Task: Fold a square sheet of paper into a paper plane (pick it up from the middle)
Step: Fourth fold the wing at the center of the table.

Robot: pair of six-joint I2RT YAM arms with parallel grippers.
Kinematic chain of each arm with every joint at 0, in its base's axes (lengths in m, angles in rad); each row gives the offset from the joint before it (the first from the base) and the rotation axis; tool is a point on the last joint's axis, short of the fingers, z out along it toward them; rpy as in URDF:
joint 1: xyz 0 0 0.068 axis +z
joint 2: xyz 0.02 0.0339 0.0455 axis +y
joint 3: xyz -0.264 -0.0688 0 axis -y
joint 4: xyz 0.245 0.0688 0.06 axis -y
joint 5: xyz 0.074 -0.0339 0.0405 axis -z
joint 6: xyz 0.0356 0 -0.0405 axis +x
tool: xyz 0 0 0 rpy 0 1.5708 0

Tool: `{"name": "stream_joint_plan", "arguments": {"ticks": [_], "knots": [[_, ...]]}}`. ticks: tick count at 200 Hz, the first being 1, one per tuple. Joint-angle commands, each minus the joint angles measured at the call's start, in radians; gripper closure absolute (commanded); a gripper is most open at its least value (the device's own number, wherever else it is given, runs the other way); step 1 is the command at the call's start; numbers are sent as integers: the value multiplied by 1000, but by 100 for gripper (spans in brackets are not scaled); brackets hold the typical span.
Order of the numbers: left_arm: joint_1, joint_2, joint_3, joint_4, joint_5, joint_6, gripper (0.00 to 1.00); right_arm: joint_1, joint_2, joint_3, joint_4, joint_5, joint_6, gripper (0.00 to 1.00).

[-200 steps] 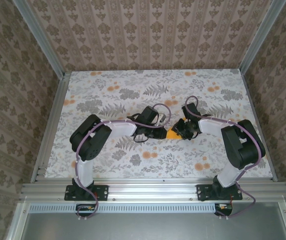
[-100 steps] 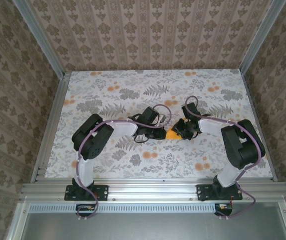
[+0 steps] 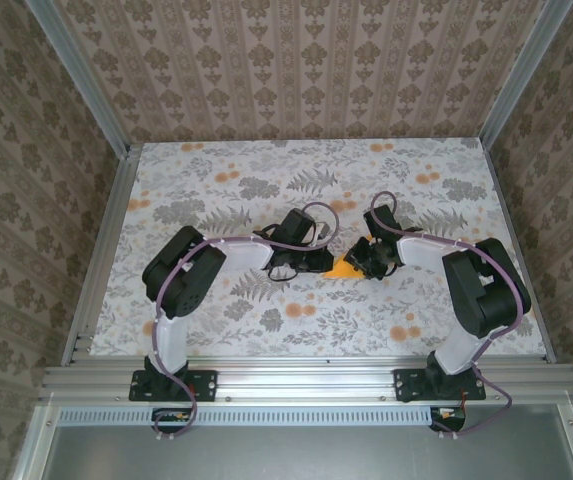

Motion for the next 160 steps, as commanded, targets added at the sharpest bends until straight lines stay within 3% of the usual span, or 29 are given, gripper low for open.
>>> {"name": "stream_joint_plan", "arguments": {"ticks": [1, 98, 160], "knots": [[0, 4, 11, 20, 27, -16, 87, 0, 154, -85, -168, 173, -4, 65], [-2, -27, -63, 106, 91, -7, 88, 4, 155, -82, -173, 174, -5, 65], [4, -107, -114, 148, 7, -12, 85, 3, 158, -81, -173, 176, -5, 65]]}}
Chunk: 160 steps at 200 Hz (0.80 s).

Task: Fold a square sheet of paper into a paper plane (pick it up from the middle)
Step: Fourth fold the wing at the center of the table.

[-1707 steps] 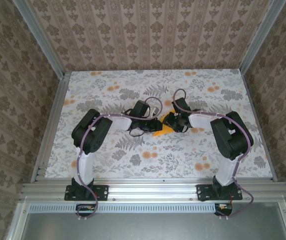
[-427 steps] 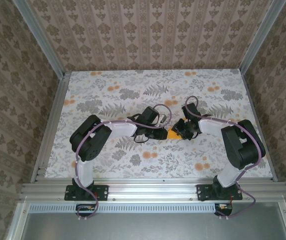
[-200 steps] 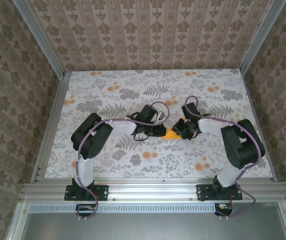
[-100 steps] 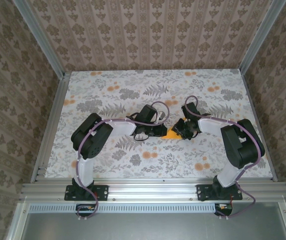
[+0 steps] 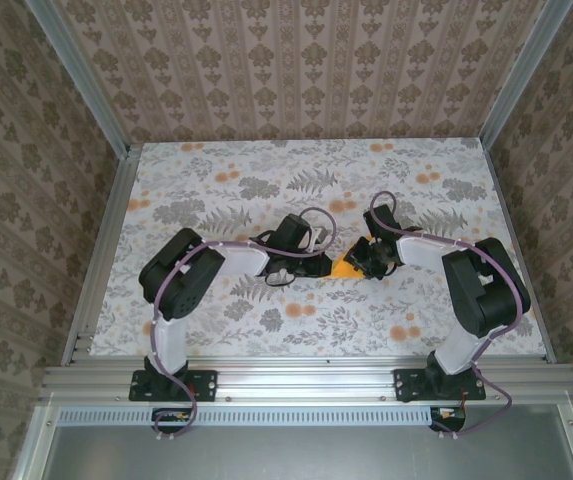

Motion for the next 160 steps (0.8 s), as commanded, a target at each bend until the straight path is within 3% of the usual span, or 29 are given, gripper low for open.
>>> {"name": "stream_joint_plan", "arguments": {"ticks": [1, 43, 160], "knots": [[5, -74, -22, 37, -27, -8, 85, 3, 154, -86, -165, 175, -5, 65], [-11, -87, -58, 90, 13, 19, 80, 2, 157, -80, -180, 180, 10, 65], [-42, 17, 41, -45, -8, 85, 81, -6, 156, -75, -205, 153, 85, 62]]}}
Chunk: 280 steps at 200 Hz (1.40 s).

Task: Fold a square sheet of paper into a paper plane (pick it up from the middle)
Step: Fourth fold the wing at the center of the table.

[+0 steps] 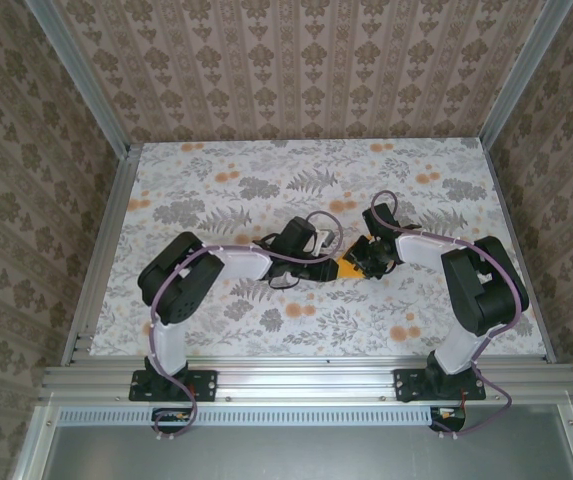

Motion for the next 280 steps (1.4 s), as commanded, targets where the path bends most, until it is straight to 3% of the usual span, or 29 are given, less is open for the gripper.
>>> {"name": "stream_joint_plan", "arguments": {"ticks": [1, 280], "knots": [[3, 24, 36, -36, 1, 30, 81, -6, 144, -96, -179, 151, 32, 62], [27, 40, 73, -126, -118, 46, 82, -5, 146, -95, -188, 162, 1, 59]]}}
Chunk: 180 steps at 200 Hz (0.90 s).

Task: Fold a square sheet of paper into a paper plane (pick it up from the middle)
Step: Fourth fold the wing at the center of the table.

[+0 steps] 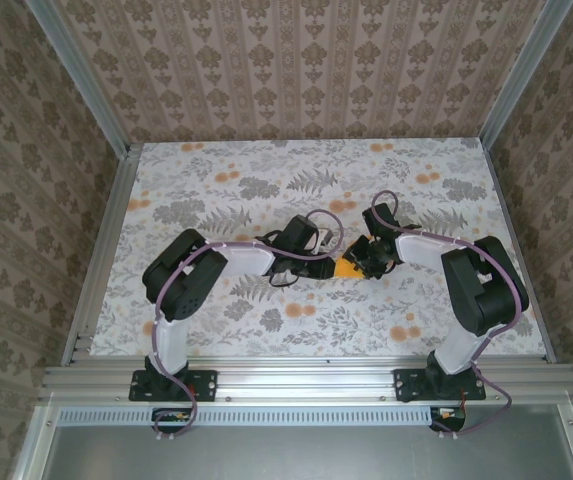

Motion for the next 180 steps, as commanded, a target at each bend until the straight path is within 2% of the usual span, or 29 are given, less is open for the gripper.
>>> {"name": "stream_joint_plan", "arguments": {"ticks": [1, 79, 119, 180], "knots": [[14, 13, 23, -42, -30, 16, 82, -5, 146, -95, -191, 162, -14, 59], [6, 59, 50, -154, -18, 37, 89, -6, 123, -73, -169, 106, -59, 58], [-2, 70, 69, -226, -39, 53, 92, -12, 9, -33, -159, 59, -120, 56], [-24, 103, 120, -331, -57, 89, 94, -38, -220, -62, -22, -46, -192, 54]]}}
